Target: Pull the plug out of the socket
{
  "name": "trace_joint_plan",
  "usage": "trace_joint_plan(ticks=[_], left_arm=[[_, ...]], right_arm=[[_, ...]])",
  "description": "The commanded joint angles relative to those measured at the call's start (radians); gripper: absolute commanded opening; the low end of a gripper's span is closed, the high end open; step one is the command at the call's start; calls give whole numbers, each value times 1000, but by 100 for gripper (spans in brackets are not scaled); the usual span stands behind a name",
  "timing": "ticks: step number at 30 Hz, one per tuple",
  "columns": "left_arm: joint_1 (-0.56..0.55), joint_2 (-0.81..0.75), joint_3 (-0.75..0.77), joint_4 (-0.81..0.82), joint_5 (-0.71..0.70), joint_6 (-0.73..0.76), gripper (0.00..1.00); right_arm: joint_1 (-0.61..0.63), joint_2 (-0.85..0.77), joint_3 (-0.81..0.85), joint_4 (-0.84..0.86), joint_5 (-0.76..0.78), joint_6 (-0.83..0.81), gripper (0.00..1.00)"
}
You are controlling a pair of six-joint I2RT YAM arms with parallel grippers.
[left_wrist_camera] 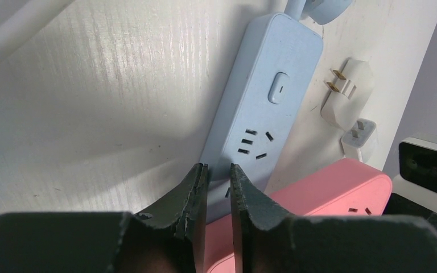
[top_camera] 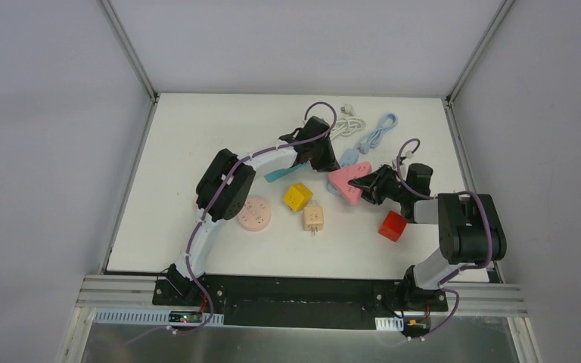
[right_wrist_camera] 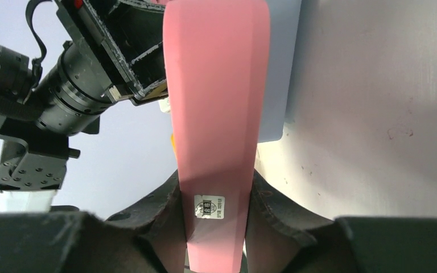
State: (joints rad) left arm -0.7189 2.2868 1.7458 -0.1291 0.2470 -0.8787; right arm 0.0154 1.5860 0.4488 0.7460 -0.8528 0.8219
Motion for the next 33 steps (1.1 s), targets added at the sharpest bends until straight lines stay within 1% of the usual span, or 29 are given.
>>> trace_joint_plan(ticks=[1, 3, 6, 10, 14, 18, 21, 25, 29, 31, 33], left_arm=[[-56, 46, 6, -144, 47, 20, 17], [-65, 46, 17, -167, 32, 37, 16], [-68, 48, 23, -171, 26, 42, 16], [-68, 54, 33, -184, 24, 42, 15], [-68, 55, 35, -189, 18, 41, 14], [-68, 56, 37, -190, 16, 42, 14], [-68, 56, 37, -190, 14, 42, 13], [-68, 56, 37, -193, 18, 43, 13], [-68, 56, 37, -190, 20, 43, 13], [-68, 57, 37, -190, 20, 43, 13], [-68, 56, 37, -191, 20, 44, 13]], right_arm=[[16, 24, 76, 142, -104, 224, 0], [14, 18, 75, 139, -99, 289, 0], [11, 9, 83, 137, -112, 269, 0], [19, -25, 87, 91, -121, 89, 0], [38, -82, 86, -25, -105, -101, 0], [44, -127, 75, -43, -102, -158, 0], [35, -125, 93, -92, -70, -125, 0], [24, -67, 129, -85, -115, 38, 0], [24, -58, 134, -84, -112, 146, 0], [26, -52, 133, -72, -117, 163, 0], [26, -67, 129, -75, -109, 114, 0]])
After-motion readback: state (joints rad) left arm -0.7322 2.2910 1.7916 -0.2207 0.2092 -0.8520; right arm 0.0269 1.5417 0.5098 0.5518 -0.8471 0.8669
